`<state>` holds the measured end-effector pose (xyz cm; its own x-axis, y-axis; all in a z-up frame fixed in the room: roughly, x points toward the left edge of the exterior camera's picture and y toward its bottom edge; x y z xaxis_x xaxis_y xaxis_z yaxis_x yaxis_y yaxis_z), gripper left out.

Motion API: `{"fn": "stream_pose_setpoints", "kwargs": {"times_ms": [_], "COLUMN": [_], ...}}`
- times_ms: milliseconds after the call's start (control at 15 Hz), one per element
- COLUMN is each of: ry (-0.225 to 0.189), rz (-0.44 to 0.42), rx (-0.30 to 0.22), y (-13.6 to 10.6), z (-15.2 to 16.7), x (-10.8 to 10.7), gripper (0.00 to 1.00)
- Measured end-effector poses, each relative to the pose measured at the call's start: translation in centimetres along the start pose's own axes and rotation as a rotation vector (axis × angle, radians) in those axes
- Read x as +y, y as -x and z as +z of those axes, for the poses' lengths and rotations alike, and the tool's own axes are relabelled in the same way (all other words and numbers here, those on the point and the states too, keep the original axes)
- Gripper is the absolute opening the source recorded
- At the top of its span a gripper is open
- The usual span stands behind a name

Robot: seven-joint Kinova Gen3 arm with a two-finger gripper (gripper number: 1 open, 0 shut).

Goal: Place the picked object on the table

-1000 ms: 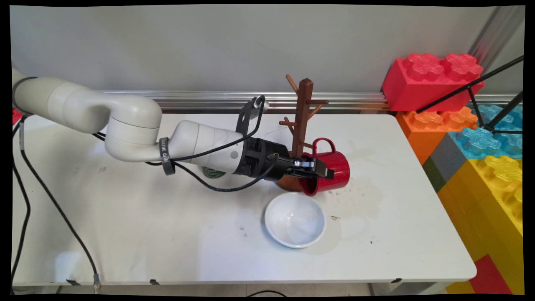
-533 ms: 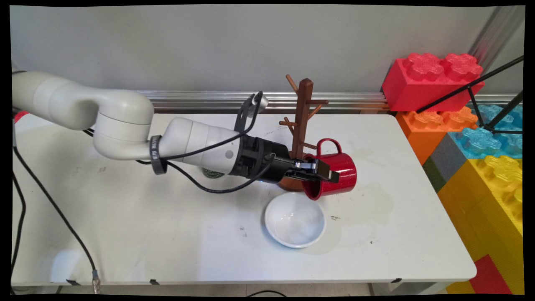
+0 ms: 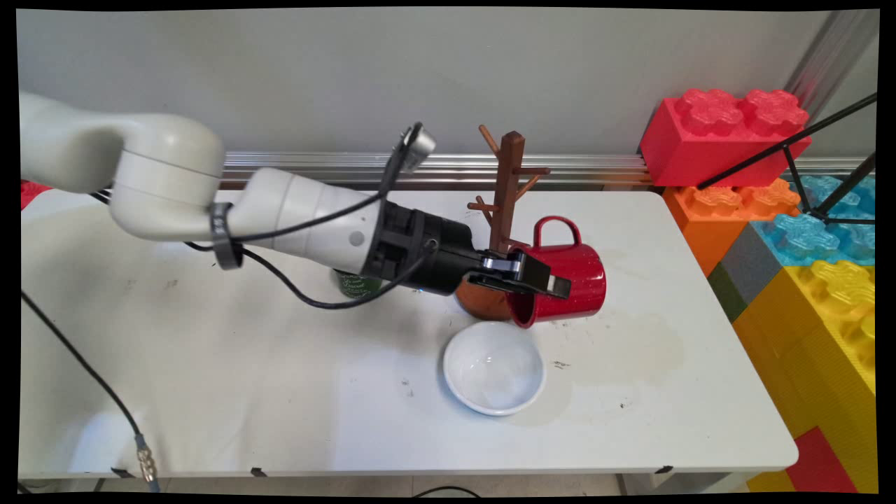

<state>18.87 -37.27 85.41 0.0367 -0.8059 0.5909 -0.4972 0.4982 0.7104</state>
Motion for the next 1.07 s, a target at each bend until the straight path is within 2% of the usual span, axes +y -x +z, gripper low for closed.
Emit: {"fn": "stream_pose_setpoints", "kwargs": {"times_ms": [200, 400, 533, 667, 800, 1000, 1067], "ry": [0.008, -0.016, -0.084, -0.245, -0.344, -0.454, -0.475], "rz": [0.059, 0.097, 0.126, 0.142, 0.142, 0.109, 0.09], "rx": [-0.005, -0.016, -0.028, -0.058, -0.084, -0.123, -0.137], "y": [-0.1, 0.7, 1.3, 1.9, 2.2, 2.5, 2.4], "z": [-1.6, -2.6, -3.2, -4.4, -5.5, -7.4, -8.0], "x": [1.3, 1.5, 0.8, -1.2, -2.6, -4.7, -5.4], "gripper": [0.0, 0.0, 0.0, 0.0, 0.0, 0.0, 0.0]}}
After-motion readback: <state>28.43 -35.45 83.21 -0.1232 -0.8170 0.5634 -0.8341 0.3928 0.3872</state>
